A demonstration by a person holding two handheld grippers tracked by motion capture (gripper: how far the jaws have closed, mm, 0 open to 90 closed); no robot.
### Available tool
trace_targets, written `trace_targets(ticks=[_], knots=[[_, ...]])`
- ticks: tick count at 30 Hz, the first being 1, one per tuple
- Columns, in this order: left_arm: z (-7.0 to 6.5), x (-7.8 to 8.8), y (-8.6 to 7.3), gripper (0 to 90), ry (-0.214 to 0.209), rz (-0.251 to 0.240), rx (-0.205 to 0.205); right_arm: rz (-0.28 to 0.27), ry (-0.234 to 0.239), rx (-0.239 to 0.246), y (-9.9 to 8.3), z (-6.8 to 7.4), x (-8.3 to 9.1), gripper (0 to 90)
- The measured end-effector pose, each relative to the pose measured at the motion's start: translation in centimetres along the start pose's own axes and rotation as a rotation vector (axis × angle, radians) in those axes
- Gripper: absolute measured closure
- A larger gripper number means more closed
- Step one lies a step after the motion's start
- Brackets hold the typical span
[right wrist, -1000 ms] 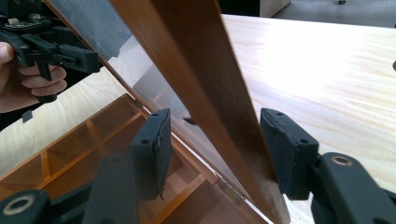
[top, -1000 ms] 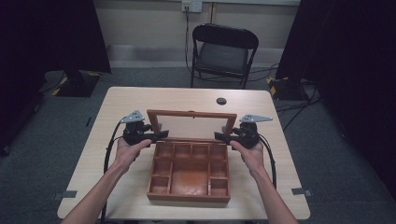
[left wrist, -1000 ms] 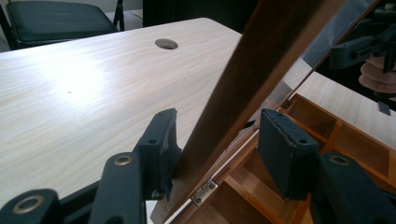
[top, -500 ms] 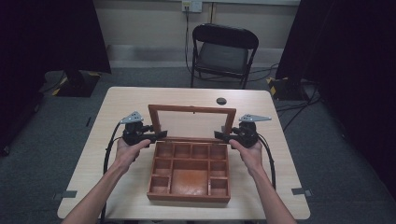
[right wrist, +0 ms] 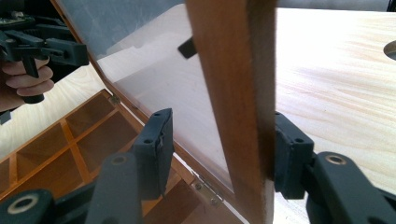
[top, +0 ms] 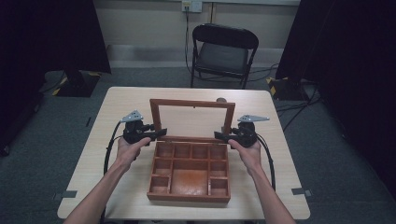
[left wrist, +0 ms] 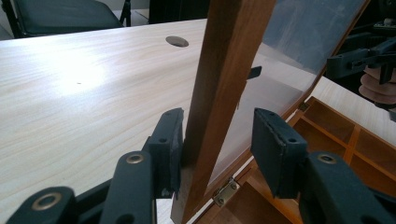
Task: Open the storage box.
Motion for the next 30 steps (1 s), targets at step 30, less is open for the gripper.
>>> trace_targets(ticks=[30], knots=[[1.7,-1.3,-0.6,61.2,0.004,0.024,0.091,-0.015,-0.043,-0.017,0.6,-1.3,-1.2,53.6]])
Point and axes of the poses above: each handheld gripper's, and its own axes: x roughly backward along the jaws, y roughly out of its top, z roughly to its left, the point moved 1 cm from there along -x, roughly forward along the jaws, and after that the axes turned 6 degrees about z, right-handed, at the moved point
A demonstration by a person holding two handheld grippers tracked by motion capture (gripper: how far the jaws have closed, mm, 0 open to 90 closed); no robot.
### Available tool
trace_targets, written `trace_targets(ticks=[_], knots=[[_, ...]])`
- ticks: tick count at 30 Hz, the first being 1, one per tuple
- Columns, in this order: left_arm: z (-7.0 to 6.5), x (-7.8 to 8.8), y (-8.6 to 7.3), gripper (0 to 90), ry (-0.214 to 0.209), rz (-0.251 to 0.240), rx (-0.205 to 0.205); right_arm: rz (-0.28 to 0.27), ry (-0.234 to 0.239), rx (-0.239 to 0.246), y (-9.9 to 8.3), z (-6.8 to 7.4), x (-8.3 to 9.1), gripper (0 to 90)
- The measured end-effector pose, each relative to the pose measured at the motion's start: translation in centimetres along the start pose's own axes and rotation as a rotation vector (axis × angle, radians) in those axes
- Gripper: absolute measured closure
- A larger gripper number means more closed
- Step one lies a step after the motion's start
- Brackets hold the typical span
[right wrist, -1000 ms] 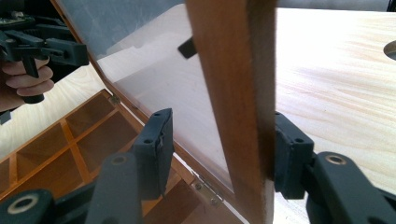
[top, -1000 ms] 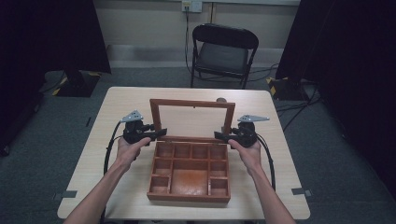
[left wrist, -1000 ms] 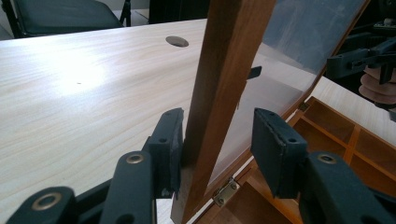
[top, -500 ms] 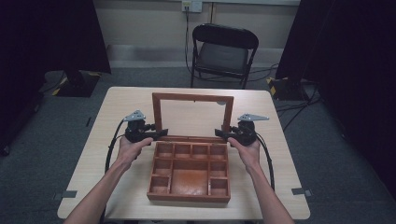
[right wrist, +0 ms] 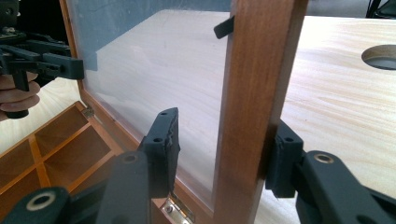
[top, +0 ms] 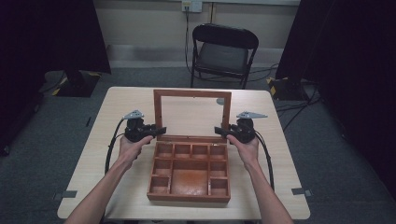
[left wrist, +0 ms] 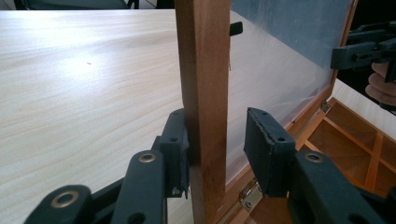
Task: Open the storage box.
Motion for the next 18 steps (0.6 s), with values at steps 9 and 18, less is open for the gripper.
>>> trace_targets(ticks=[9,18], knots=[[0.1,-0.1,0.0,60.9,0.012,0.015,0.009,-0.007,-0.012,-0.020,-0.1,-0.2,-0.8,50.4],[0.2,-0.2,-0.1,60.0,0.016,0.019,0.024,-0.012,-0.018,-0.027,-0.1,-0.2,-1.2,47.4]])
Point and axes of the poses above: each handheld gripper's, and its own axes: x roughly backward along the jaws, y roughly out of its top, z roughly to its left, the point moved 1 cm from there along -x, roughly forward along the jaws, and after that the axes turned 6 degrees about z, right-handed, at the moved point
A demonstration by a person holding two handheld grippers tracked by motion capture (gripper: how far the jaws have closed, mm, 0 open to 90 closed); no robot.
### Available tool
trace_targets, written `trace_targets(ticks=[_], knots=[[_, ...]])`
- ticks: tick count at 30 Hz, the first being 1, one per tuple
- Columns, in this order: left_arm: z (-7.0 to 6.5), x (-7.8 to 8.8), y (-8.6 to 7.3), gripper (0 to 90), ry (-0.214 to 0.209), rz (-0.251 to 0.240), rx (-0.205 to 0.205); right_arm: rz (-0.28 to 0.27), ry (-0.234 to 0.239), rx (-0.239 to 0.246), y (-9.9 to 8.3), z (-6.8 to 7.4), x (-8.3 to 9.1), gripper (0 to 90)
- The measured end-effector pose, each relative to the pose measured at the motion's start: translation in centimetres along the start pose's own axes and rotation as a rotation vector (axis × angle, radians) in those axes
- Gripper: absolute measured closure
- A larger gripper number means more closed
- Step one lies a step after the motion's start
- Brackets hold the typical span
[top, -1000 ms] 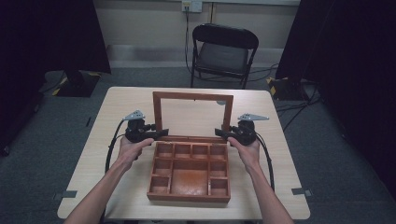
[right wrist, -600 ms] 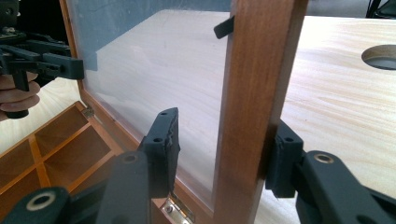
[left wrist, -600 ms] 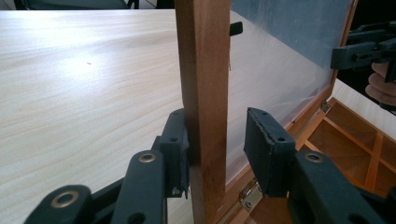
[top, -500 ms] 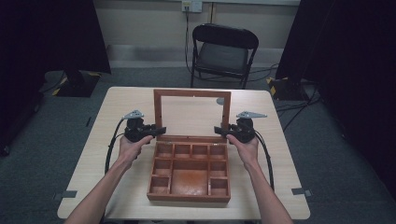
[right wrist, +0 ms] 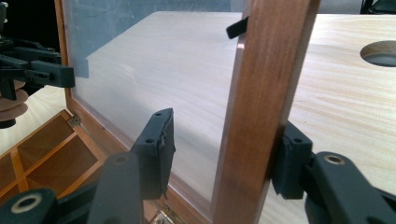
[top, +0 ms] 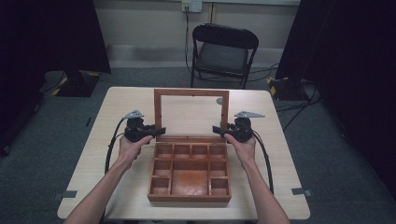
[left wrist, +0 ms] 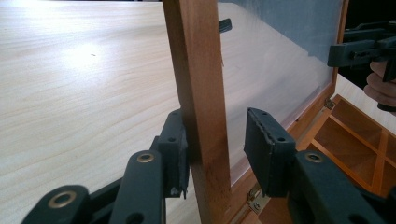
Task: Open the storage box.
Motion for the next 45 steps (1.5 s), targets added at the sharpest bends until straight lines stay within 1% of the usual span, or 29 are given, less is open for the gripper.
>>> trace_targets(ticks=[2,4,5,6,7,8,11,13,16,19,21,22,24,25,26,31,35,36,39,42,45], knots=[[0.1,-0.1,-0.1,59.9,-0.004,-0.004,0.007,0.000,-0.003,-0.005,0.0,0.0,-0.1,46.8],[0.2,-0.1,-0.1,60.0,-0.017,-0.007,0.023,-0.001,0.001,-0.011,0.0,-0.1,-0.2,46.7],[0.4,0.0,-0.1,60.5,-0.020,-0.003,0.023,-0.002,0.005,-0.013,-0.1,-0.2,-0.2,46.6],[0.4,0.0,-0.2,60.9,-0.018,0.000,0.021,-0.001,0.005,-0.011,-0.1,-0.2,-0.2,46.4],[0.4,0.0,-0.2,61.1,-0.006,0.002,0.020,0.003,0.002,-0.010,-0.1,-0.2,-0.3,46.0],[0.4,0.0,-0.2,60.9,0.004,0.014,0.001,0.004,0.003,-0.010,-0.1,-0.3,-0.3,45.8],[0.5,-0.1,-0.4,60.0,-0.004,0.015,0.021,0.004,-0.001,-0.023,-0.2,-0.5,-0.4,45.5],[0.6,-0.2,-0.5,59.0,-0.013,0.006,0.031,0.004,-0.002,-0.027,-0.2,-0.6,-0.6,44.9],[0.6,-0.4,-0.5,59.0,0.001,0.011,0.028,0.005,-0.004,-0.029,-0.3,-0.6,-0.7,44.3],[0.7,-0.5,-0.6,57.6,0.006,0.015,0.031,0.010,-0.009,-0.034,-0.3,-0.7,-0.8,43.1],[0.9,-0.6,-0.6,57.7,-0.009,0.014,0.051,0.014,-0.013,-0.035,-0.4,-0.7,-0.9,42.2],[0.9,-0.6,-0.6,58.3,-0.016,0.010,0.075,0.016,-0.014,-0.039,-0.4,-0.8,-1.0,42.0],[1.0,-0.6,-0.6,58.3,-0.007,0.017,0.071,0.018,-0.011,-0.045,-0.4,-0.8,-1.1,41.9],[1.1,-0.6,-0.6,58.2,-0.012,0.018,0.070,0.018,-0.012,-0.045,-0.4,-0.9,-1.1,41.8],[1.0,-0.7,-0.6,58.1,-0.016,0.017,0.078,0.017,-0.011,-0.045,-0.5,-0.9,-1.1,41.7],[1.0,-0.7,-0.5,56.9,-0.006,0.024,0.073,0.021,-0.020,-0.051,-0.5,-1.0,-1.2,40.6],[1.2,-0.9,-0.6,55.0,0.013,0.037,0.066,0.029,-0.033,-0.053,-0.6,-1.1,-1.5,38.6],[1.2,-1.0,-0.7,54.5,0.016,0.041,0.072,0.030,-0.034,-0.054,-0.6,-1.1,-1.5,37.7],[1.4,-1.0,-0.8,53.3,0.023,0.050,0.070,0.045,-0.039,-0.067,-0.8,-1.2,-1.8,35.3],[1.5,-1.0,-0.8,53.0,0.025,0.060,0.073,0.049,-0.036,-0.080,-1.0,-1.4,-2.0,34.1],[1.6,-1.1,-0.9,52.2,0.023,0.062,0.080,0.057,-0.047,-0.083,-1.1,-1.5,-2.1,32.6]])
Point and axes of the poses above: each handheld gripper's, and its own axes: x roughly backward along the jaws, y roughly out of its top, z roughly to its left, the point moved 1 cm from there along -x, roughly forward along the jaws, and after that the axes turned 6 degrees about z, right-handed, at the moved point
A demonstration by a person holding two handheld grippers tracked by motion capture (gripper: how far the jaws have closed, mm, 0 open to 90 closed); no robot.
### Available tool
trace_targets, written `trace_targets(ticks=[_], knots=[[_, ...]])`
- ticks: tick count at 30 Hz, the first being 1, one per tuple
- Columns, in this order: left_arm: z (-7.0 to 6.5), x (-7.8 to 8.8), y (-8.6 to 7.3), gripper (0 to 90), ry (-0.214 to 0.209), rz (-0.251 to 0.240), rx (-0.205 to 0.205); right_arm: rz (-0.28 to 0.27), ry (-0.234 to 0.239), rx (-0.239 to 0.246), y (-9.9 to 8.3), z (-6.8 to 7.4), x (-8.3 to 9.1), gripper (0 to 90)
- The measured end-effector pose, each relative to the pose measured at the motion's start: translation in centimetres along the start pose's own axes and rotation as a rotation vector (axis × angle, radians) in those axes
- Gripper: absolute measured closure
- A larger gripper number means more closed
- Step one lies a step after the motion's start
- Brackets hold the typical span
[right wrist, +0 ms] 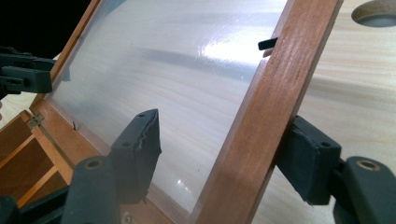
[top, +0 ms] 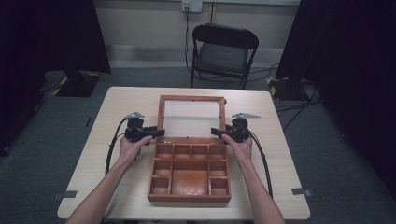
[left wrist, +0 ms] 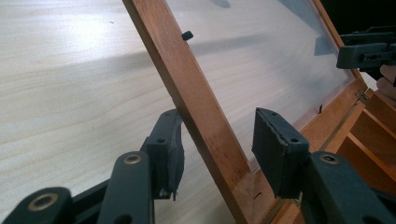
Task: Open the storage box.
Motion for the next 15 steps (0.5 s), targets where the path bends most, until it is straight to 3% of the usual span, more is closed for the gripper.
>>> trace_targets(ticks=[4,10,13,14,15], knots=[[0.27,-0.15,-0.22,51.2,-0.014,0.002,0.026,0.012,-0.013,-0.005,-0.15,-0.06,-0.15,30.6],[0.36,-0.20,-0.25,51.0,-0.017,0.001,0.032,0.012,-0.019,-0.003,-0.24,-0.01,-0.28,29.2],[0.22,-0.15,-0.27,49.6,0.025,0.021,-0.008,0.015,-0.036,0.003,-0.23,0.02,-0.25,26.9],[0.22,-0.18,-0.33,50.5,0.016,0.016,-0.002,0.026,-0.055,-0.005,-0.28,-0.02,-0.27,25.0],[0.34,-0.21,-0.43,49.4,-0.013,0.002,0.033,0.051,-0.047,-0.018,-0.44,-0.24,-0.45,24.3]])
Point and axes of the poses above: each handheld gripper's, and its own axes: x roughly backward along the jaws, y roughly out of its top, z roughly to its left, the point moved 1 cm from there along -x, roughly forward along the jaws, and after that the axes turned 6 degrees about z, right-handed, at the moved point
